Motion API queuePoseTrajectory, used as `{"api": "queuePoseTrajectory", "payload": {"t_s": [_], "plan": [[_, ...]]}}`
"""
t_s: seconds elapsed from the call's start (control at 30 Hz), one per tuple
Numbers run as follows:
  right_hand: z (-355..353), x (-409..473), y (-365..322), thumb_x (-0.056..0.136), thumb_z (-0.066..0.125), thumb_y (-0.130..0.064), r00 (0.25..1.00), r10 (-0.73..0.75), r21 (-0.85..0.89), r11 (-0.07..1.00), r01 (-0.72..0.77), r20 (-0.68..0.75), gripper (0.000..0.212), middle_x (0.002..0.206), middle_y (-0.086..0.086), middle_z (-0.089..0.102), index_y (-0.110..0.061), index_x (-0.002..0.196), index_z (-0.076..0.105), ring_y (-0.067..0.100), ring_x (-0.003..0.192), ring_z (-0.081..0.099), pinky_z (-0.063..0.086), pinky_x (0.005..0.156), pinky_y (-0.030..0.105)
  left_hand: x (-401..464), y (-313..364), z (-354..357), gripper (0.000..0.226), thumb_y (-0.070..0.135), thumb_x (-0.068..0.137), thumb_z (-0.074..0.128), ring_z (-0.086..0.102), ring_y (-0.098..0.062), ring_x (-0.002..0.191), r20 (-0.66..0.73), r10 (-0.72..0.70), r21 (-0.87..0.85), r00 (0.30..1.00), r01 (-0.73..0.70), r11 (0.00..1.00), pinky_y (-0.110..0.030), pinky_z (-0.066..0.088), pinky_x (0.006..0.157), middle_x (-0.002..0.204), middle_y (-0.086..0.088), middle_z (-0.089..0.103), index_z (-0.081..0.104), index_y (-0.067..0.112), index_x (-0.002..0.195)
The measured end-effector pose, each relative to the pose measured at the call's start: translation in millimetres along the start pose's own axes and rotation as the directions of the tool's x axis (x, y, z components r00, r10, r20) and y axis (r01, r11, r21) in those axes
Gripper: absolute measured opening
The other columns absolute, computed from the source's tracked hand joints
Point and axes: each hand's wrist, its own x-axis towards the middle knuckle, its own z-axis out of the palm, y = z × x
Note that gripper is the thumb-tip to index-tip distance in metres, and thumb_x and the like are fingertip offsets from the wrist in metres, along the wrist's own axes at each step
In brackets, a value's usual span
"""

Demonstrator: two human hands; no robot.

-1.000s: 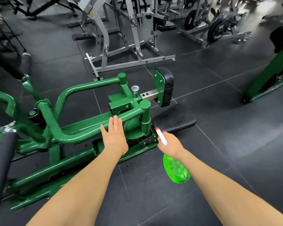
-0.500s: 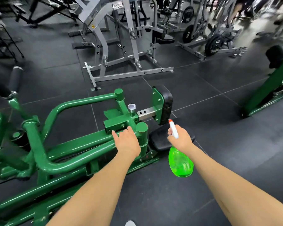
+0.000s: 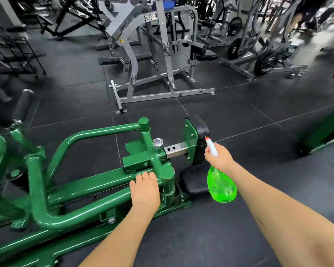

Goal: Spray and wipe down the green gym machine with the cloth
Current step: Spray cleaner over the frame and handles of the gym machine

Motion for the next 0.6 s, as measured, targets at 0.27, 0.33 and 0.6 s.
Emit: {"api": "queuePoseTrajectory", "payload": {"t_s": [0.27, 0.33, 0.6], "plan": [[-16.8, 24.2, -1.3, 0.084, 0.058, -0.005, 0.992, -0.075, -0.050, 0.996, 0.081, 0.097, 0.017, 0.102, 0.010, 0.063, -0.004, 0.101, 0.059, 0.030, 0.099, 0.058, 0.042, 0.084, 0.033, 5.4, 18.1, -16.5, 0.052, 0.018, 0.083, 0.056, 0.046, -0.024, 0.125, 0.118, -0.151, 0.059, 0.982, 0.145, 0.988, -0.043, 0.025, 0.115, 0.132, -0.007, 0.048, 0.037, 0.012, 0.131], [-20.3, 26.1, 4.8, 0.084, 0.057, -0.005, 0.987, -0.082, -0.089, 0.992, 0.095, 0.141, 0.010, 0.099, 0.011, 0.064, -0.007, 0.094, 0.059, 0.033, 0.098, 0.059, 0.044, 0.083, 0.034, 6.0, 24.1, -21.1, 0.059, 0.021, 0.084, 0.056, 0.044, -0.026, 0.129, 0.143, -0.209, 0.091, 0.967, 0.198, 0.976, -0.045, 0.021, 0.117, 0.136, -0.008, 0.046, 0.033, 0.011, 0.137], [-9.0, 1.6, 96.1, 0.083, 0.058, -0.009, 0.923, -0.046, -0.202, 0.971, 0.132, 0.383, 0.023, 0.107, 0.013, 0.061, -0.001, 0.105, 0.054, 0.034, 0.102, 0.056, 0.041, 0.081, 0.033, 1.8, 43.0, -25.1, 0.070, 0.022, 0.085, 0.054, 0.027, -0.031, 0.141, 0.146, -0.398, 0.176, 0.906, 0.372, 0.912, -0.053, 0.013, 0.118, 0.146, -0.010, 0.038, 0.022, 0.011, 0.146]]}}
